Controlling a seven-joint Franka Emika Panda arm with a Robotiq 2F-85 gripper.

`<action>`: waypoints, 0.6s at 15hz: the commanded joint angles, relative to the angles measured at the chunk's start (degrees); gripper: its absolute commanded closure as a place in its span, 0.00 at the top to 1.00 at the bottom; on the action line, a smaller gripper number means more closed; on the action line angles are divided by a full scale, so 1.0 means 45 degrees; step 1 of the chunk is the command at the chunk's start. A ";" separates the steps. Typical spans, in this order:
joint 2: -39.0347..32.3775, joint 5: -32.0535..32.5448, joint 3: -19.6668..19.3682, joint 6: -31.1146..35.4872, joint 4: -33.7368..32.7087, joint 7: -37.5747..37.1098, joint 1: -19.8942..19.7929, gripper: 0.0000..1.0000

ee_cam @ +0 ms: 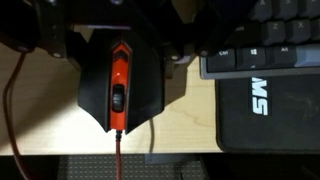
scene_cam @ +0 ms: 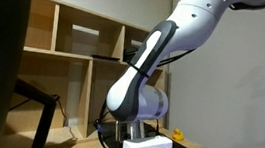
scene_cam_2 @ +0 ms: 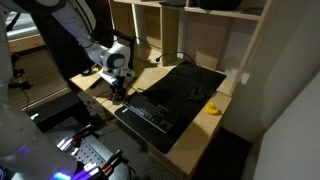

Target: Move the mouse to the left

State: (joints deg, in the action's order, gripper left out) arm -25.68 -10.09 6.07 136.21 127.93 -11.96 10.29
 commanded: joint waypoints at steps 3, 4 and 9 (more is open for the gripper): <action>-0.0974 0.1171 -0.0571 0.0953 -0.0986 -0.0699 0.0363 0.45; -0.1028 0.1464 -0.0693 0.1057 -0.1044 -0.0851 0.0445 0.45; -0.1301 0.1601 -0.0130 -0.1278 -0.1728 0.0716 -0.0085 0.98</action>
State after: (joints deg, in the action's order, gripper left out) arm -29.66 -3.05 4.01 135.15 122.89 -13.69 11.20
